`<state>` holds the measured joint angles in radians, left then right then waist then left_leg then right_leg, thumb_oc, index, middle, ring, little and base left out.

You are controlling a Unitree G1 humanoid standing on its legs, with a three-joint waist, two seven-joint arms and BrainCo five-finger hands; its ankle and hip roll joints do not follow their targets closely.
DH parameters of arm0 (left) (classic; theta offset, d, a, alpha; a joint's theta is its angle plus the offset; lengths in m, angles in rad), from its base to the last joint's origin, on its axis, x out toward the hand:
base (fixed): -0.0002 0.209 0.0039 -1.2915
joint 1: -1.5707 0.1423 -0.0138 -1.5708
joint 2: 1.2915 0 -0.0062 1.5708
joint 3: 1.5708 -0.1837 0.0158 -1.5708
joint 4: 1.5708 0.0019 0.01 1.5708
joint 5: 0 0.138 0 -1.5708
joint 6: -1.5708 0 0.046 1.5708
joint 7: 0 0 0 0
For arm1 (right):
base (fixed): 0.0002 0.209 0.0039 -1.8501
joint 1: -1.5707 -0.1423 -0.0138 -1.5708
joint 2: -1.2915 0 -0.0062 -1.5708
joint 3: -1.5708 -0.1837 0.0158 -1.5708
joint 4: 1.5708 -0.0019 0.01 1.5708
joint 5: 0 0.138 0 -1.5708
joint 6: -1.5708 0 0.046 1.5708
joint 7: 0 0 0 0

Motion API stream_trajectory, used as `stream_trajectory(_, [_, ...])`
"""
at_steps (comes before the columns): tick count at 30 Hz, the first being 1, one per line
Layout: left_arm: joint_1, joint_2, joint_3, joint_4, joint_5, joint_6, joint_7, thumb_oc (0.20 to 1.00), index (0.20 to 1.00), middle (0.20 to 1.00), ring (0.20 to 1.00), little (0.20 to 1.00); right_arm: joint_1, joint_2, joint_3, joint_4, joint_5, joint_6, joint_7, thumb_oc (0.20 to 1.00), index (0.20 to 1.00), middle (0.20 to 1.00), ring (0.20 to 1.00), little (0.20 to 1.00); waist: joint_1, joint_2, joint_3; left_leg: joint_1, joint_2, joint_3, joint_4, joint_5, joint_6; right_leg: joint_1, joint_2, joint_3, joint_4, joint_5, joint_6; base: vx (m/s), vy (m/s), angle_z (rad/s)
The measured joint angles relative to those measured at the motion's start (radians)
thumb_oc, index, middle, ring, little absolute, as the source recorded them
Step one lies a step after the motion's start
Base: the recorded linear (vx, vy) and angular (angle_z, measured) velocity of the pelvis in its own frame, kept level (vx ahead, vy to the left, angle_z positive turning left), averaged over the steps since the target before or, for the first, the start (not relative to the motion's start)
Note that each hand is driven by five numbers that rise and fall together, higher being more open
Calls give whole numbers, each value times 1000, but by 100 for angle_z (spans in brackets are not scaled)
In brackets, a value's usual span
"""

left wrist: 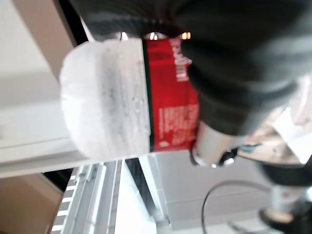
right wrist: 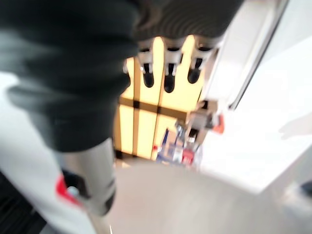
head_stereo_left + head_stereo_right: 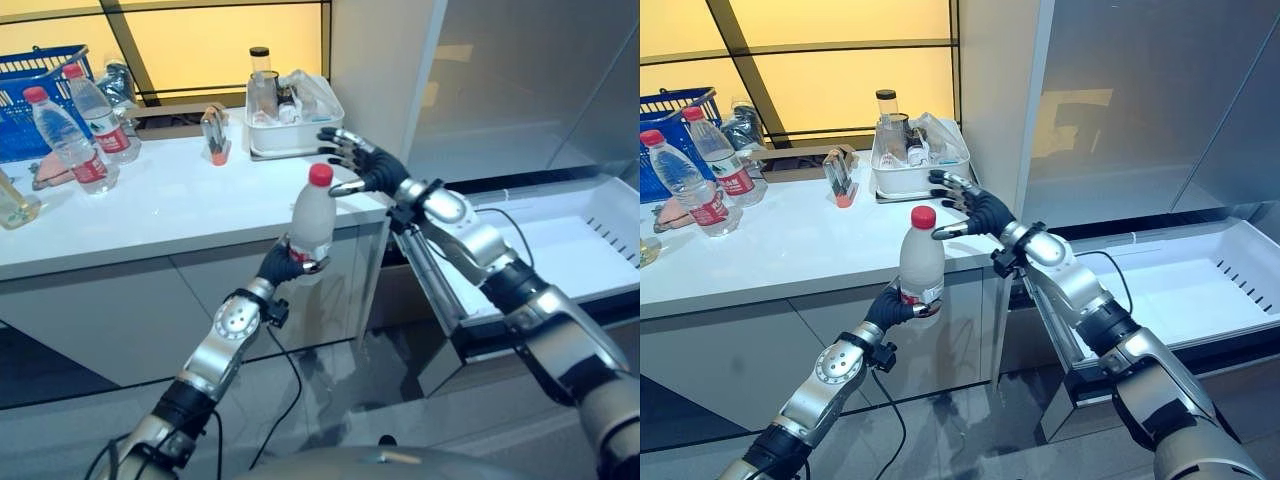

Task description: Take the drinks into the refrigerator

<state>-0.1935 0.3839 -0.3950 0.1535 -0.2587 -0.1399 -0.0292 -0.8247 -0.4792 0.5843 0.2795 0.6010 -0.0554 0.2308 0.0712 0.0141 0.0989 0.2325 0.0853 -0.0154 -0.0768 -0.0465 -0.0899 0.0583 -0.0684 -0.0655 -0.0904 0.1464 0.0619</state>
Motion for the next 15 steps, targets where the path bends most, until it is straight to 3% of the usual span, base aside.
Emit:
stream_trajectory(6, [-49, -31, -21, 46, -8, 1, 20, 200, 200, 200, 200, 200, -16, 103, 36, 5, -23, 4, -23, 1000, 1000, 1000, 1000, 1000, 0, -3, -15, 1, -1, 0, 2, 0, 0, 2, -1, 1, 0, 0, 0, 0, 0, 0])
stream_trajectory(15, [-70, -12, -19, 65, 0, 1, 67, 200, 200, 200, 200, 200, -40, 106, 39, 23, -111, 19, -74, 1000, 1000, 1000, 1000, 1000, 0, -14, -32, 0, -2, -1, 2, 0, 0, 2, -2, 1, 0, 0, 0, 0, 0, 0])
